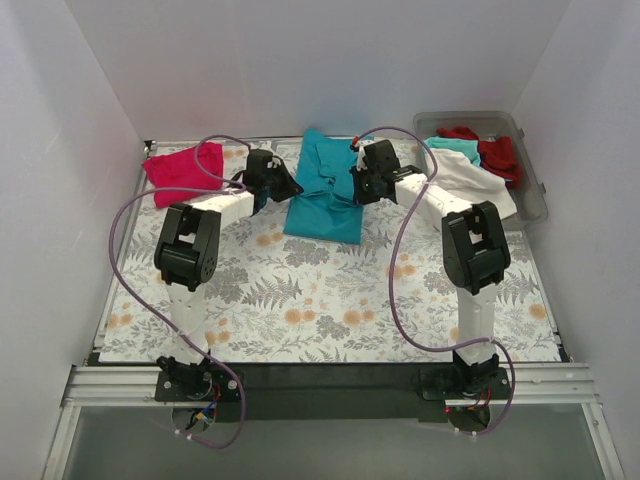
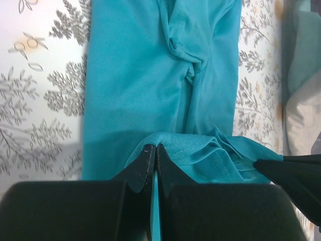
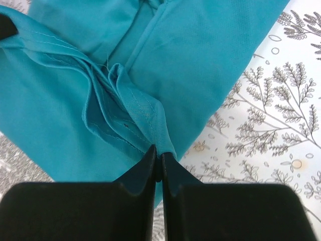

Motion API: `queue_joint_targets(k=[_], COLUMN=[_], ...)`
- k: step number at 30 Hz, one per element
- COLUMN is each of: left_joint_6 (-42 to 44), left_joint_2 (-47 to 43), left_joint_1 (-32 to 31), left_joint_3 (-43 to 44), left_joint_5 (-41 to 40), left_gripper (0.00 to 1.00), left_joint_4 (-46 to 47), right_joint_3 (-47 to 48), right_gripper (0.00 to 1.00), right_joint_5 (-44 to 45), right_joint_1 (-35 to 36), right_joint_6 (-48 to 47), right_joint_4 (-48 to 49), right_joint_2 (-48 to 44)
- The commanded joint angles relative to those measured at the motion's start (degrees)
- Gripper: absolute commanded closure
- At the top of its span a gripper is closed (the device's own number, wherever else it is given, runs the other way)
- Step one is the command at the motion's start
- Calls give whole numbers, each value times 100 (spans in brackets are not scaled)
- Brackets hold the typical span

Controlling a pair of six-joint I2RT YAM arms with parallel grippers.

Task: Fold and stack the t-shirts
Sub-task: Fold the tshirt

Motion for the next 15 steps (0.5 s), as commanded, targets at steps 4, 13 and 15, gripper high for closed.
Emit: queue_joint_targets(k=[4, 13, 15], left_joint_6=[-13, -145, -207], left_joint_2=[349, -411, -799], left_joint_1=[154, 198, 198], left_joint_3=[582, -740, -1243], left_joint_5=[252, 805, 937], left_gripper=[100, 100, 100], left_joint_4=[437, 1088, 1464], right_joint_3=[598, -680, -1157], right_gripper=[99, 99, 99], right_joint_5=[-130, -412, -333], right_joint_1=[-220, -247, -124], right_joint_6=[-77, -6, 11], right_joint_4=[-171, 74, 251], right_joint_2=[499, -323, -728])
